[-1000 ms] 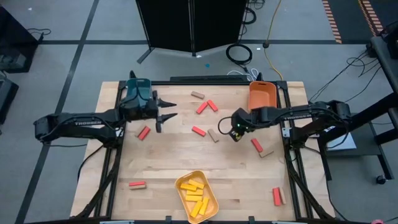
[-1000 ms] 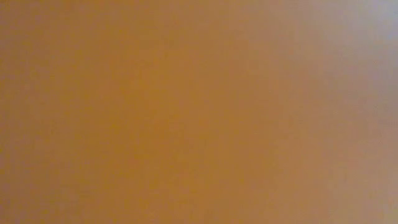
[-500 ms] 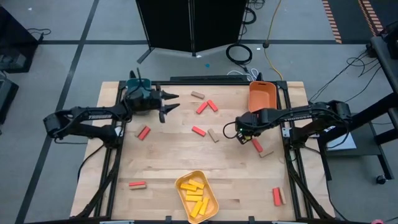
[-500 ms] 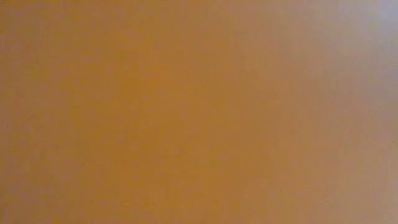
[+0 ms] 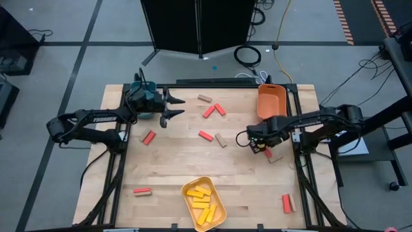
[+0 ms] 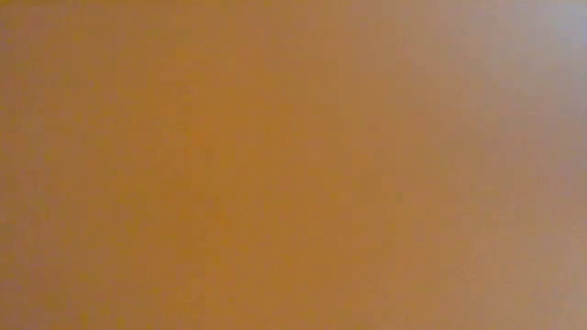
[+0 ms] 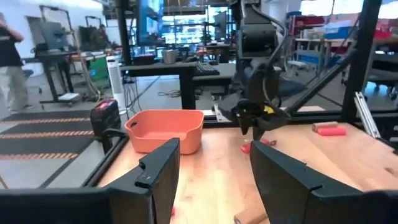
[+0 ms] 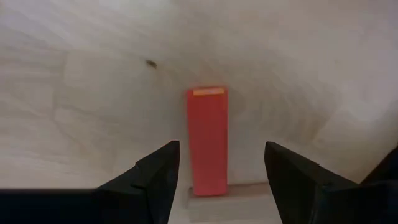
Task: Sort blocks
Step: Put the red block into the orange bin
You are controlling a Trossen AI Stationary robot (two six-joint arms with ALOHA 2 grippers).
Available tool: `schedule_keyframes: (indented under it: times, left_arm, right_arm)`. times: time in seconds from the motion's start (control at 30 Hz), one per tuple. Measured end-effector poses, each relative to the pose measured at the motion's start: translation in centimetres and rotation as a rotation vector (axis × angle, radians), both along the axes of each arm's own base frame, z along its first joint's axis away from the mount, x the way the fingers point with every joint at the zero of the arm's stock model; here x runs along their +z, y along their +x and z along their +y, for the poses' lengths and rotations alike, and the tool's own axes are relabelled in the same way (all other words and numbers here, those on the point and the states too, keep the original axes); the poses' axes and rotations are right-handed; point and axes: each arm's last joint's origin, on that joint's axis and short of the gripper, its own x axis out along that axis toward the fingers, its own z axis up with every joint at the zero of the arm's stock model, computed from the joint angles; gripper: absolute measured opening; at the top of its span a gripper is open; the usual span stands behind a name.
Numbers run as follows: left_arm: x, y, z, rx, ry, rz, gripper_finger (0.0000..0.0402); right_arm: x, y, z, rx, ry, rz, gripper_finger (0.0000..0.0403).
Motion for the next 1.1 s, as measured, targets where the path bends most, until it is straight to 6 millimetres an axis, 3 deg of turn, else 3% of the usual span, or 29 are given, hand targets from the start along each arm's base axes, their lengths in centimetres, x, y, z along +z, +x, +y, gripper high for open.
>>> schedule_keyframes:
  times: [0.4,0.73,0.87,1.03,1.1]
  left_arm:
    - [0.1,0.0,0.0,0.000,0.041,-0.011,0.0191]
    - [0.1,0.0,0.0,-0.001,0.037,-0.008,0.0191]
    - [0.1,0.0,0.0,-0.001,0.031,-0.007,0.0191]
    - [0.1,0.0,0.0,-0.003,-0.013,-0.006,0.0191]
    - [0.1,0.0,-0.1,-0.005,-0.017,-0.005,0.0191]
  right_arm:
    - [-0.1,0.6,1.5,0.070,0.008,-0.060,0.0201]
    - [-2.9,-0.6,1.8,0.077,0.090,-0.101,0.0195]
    - [-2.9,-0.7,1.8,0.102,0.084,-0.095,0.0145]
    - [-2.9,-0.7,1.8,0.141,0.083,-0.096,0.0033]
    - [-2.8,-0.6,1.8,0.159,0.080,-0.101,0.0028]
